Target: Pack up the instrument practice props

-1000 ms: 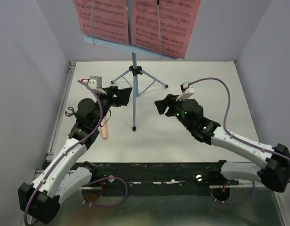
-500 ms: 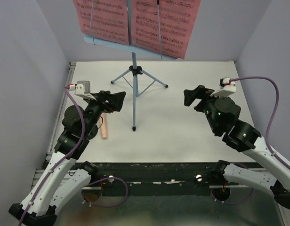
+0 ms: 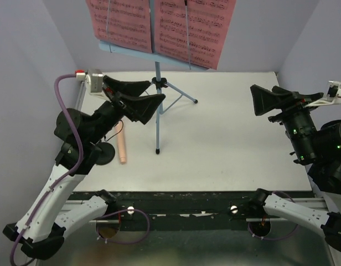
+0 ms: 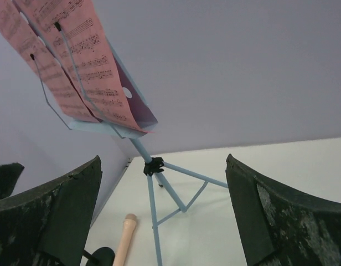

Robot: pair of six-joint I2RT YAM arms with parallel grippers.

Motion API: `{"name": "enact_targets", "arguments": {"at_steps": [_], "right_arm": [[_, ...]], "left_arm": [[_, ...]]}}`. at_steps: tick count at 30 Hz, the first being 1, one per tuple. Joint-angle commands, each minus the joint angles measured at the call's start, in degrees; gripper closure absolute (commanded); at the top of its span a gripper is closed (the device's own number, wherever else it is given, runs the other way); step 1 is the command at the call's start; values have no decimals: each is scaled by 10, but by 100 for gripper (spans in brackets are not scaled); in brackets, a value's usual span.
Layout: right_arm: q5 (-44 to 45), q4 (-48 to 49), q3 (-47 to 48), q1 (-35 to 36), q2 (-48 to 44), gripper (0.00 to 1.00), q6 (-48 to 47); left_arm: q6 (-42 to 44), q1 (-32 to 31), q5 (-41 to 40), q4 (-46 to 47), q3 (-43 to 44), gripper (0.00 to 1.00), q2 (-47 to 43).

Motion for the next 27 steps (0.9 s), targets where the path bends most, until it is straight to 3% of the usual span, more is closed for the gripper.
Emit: {"name": "enact_targets", "arguments": {"at_steps": [1,6,10,16,17,18,20,21,25,27], "right_arm": [[-66,80,-32,-1,-10,0,-61],[-118,19,34,-1,43,9,-54],[-133,48,27,0,68,13,-50],[-148,81,50,-1,105,16,-76],[-151,81,58,0,114,21,-84],[-153,81,63,-1,121,33,-89],[-155,82,69,-1,125,77,-98],[-155,82,71,-1,126,86,-100],[-155,74,87,-1,132,84,-113],[-159,62,102,-1,145,60,-123]], "left_arm": [[95,-85,-12,-70,133,1,73],[107,-98,-34,-81,211,2,143],[100,-103,-50,-92,268,6,185],[85,-103,-82,-71,274,8,193],[83,-103,-83,-72,279,9,200],[80,-103,-82,-77,288,9,205],[73,-103,-81,-82,295,10,212],[72,-103,-82,-82,295,10,215],[79,-104,-93,-76,296,10,216],[79,-103,-94,-75,306,10,226]]}}
